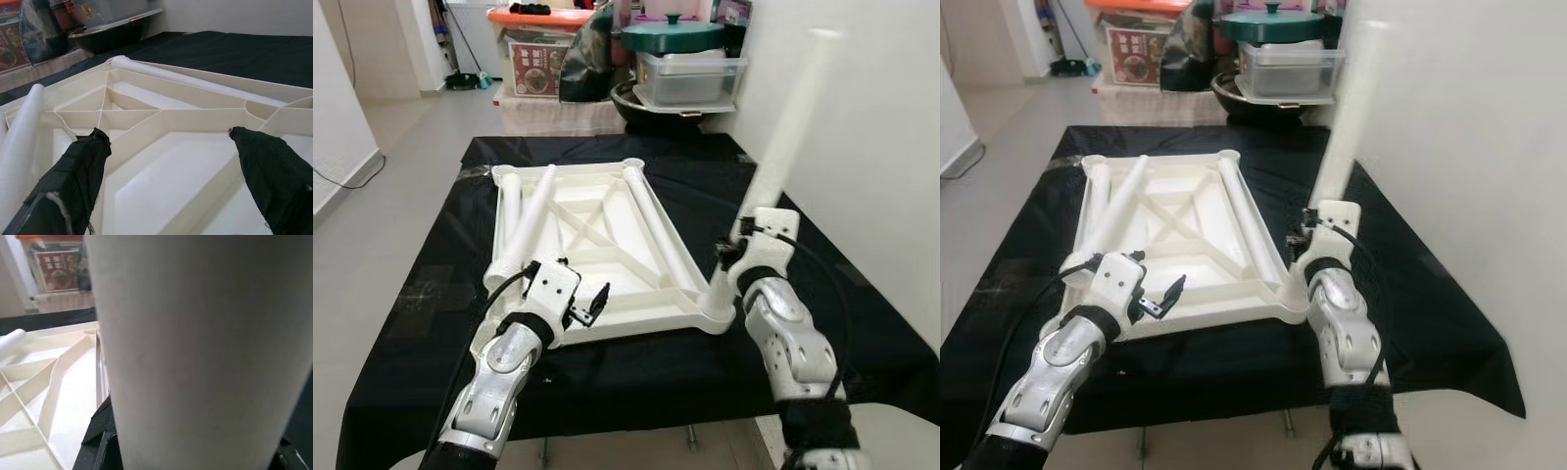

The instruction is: Building children table

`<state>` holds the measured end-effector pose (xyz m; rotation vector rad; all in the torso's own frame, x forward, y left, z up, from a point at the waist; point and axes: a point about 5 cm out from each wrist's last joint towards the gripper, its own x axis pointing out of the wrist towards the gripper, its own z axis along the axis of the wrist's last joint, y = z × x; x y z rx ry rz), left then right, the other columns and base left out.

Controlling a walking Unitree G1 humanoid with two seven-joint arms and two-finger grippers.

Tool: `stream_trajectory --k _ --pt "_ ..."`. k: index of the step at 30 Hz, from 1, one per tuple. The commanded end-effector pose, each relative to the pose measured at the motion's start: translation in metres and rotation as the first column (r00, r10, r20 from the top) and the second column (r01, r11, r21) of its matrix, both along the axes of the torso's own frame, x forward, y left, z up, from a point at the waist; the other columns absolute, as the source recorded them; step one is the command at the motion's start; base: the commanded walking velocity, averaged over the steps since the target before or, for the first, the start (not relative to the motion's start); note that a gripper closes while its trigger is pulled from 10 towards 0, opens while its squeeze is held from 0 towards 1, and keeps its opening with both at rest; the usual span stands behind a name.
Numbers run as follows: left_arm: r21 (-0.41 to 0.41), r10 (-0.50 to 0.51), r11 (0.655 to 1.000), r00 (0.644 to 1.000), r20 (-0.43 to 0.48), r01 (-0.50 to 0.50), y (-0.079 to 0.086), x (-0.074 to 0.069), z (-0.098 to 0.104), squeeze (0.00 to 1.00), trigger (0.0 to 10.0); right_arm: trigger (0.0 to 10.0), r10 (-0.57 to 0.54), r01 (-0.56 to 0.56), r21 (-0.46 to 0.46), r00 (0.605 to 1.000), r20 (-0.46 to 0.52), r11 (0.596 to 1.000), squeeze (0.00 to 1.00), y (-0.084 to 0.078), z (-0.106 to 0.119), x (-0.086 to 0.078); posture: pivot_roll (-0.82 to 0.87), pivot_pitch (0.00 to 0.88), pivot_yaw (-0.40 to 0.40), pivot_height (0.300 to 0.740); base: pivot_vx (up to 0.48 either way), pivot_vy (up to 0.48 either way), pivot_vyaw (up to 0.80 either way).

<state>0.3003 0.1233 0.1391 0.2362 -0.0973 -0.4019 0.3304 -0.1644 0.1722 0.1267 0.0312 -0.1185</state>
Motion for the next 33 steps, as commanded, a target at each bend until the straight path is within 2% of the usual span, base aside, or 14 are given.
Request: stream_trajectory --k 1,4,5,11,12,13,15,16,17,20,22,26,28,33 --pt "0.007 -0.002 1.000 1.000 -0.012 0.002 0.000 -0.001 -0.005 0.00 10.0 10.0 -0.055 0.065 0.046 0.979 -0.194 0.997 0.00 -0.009 -0.037 -0.009 0.02 0.000 -0.068 0.740 0.000 0.000 0.00" --pt "0.008 -0.003 1.000 1.000 -0.012 0.003 0.000 -0.001 -0.005 0.00 10.0 10.0 0.002 0.011 0.082 0.987 -0.162 0.997 0.00 0.001 -0.033 -0.009 0.02 0.000 -0.068 0.740 0.000 0.000 0.00" --pt "0.008 -0.004 1.000 1.000 -0.010 0.004 -0.001 -0.001 -0.004 0.00 10.0 10.0 0.140 -0.134 0.136 0.989 -0.041 0.982 1.00 0.016 -0.014 -0.003 0.02 0.000 -0.071 0.740 0.000 0.000 0.00" --pt "0.008 -0.003 1.000 1.000 -0.009 0.003 -0.001 0.000 -0.004 0.00 10.0 10.0 0.187 -0.187 0.152 0.982 0.012 0.971 1.00 0.021 -0.004 0.000 0.02 0.000 -0.071 0.740 0.000 0.000 0.00" --pt "0.008 -0.002 1.000 1.000 -0.009 0.002 -0.001 0.000 -0.004 0.00 10.0 10.0 0.293 -0.304 0.160 0.952 0.093 0.939 0.00 0.025 0.013 0.005 0.02 0.000 -0.073 0.740 0.000 0.000 0.00" --pt "0.008 -0.002 1.000 1.000 -0.009 0.002 -0.001 0.000 -0.004 0.00 10.0 10.0 0.293 -0.304 0.160 0.952 0.093 0.939 0.00 0.025 0.013 0.005 0.02 0.000 -0.073 0.740 0.000 0.000 0.00" --pt "0.007 0.000 1.000 1.000 -0.009 0.000 0.000 -0.001 -0.004 0.00 10.0 10.0 0.579 -0.623 0.119 0.769 0.271 0.773 0.00 0.034 0.050 -0.003 0.02 0.000 -0.075 0.740 0.000 0.000 0.00" --pt "0.007 0.000 1.000 1.000 -0.009 0.000 0.000 -0.001 -0.004 0.00 10.0 10.0 0.579 -0.623 0.119 0.769 0.271 0.773 0.00 0.034 0.050 -0.003 0.02 0.000 -0.075 0.740 0.000 0.000 0.00" --pt "0.006 0.001 1.000 1.000 -0.009 -0.001 0.000 -0.001 -0.004 0.00 10.0 10.0 0.698 -0.748 0.066 0.644 0.312 0.661 0.00 0.039 0.060 -0.013 0.03 0.000 -0.080 0.740 0.000 0.000 0.00" --pt "0.006 0.005 1.000 1.000 -0.006 -0.005 0.000 0.000 -0.004 0.00 10.0 10.0 0.829 -0.864 -0.016 0.478 0.289 0.504 0.00 0.046 0.060 -0.030 0.03 0.000 -0.085 0.740 0.000 0.000 0.00" --pt "0.006 0.007 1.000 1.000 -0.006 -0.007 0.001 0.000 -0.004 0.00 10.0 10.0 0.853 -0.881 -0.032 0.447 0.270 0.472 0.00 0.048 0.057 -0.034 0.03 0.000 -0.086 0.740 0.000 0.000 0.00" --pt "0.006 0.009 1.000 1.000 -0.006 -0.009 0.001 -0.001 -0.004 0.00 10.0 10.0 0.868 -0.891 -0.039 0.428 0.252 0.451 0.00 0.049 0.052 -0.036 0.04 0.000 -0.087 0.740 0.000 0.000 0.00" --pt "0.007 0.010 1.000 1.000 -0.010 -0.010 0.002 -0.003 -0.005 0.00 10.0 0.0 0.876 -0.894 -0.036 0.428 0.221 0.446 0.00 0.054 0.039 -0.039 0.04 0.000 -0.081 0.740 0.000 0.000 0.00" --pt "0.013 0.007 1.000 1.000 -0.010 -0.007 0.003 -0.002 -0.005 0.00 10.0 0.0 0.756 -0.764 0.020 0.642 0.130 0.645 0.00 0.048 0.017 -0.020 0.03 0.000 -0.073 0.740 0.000 0.000 0.00"
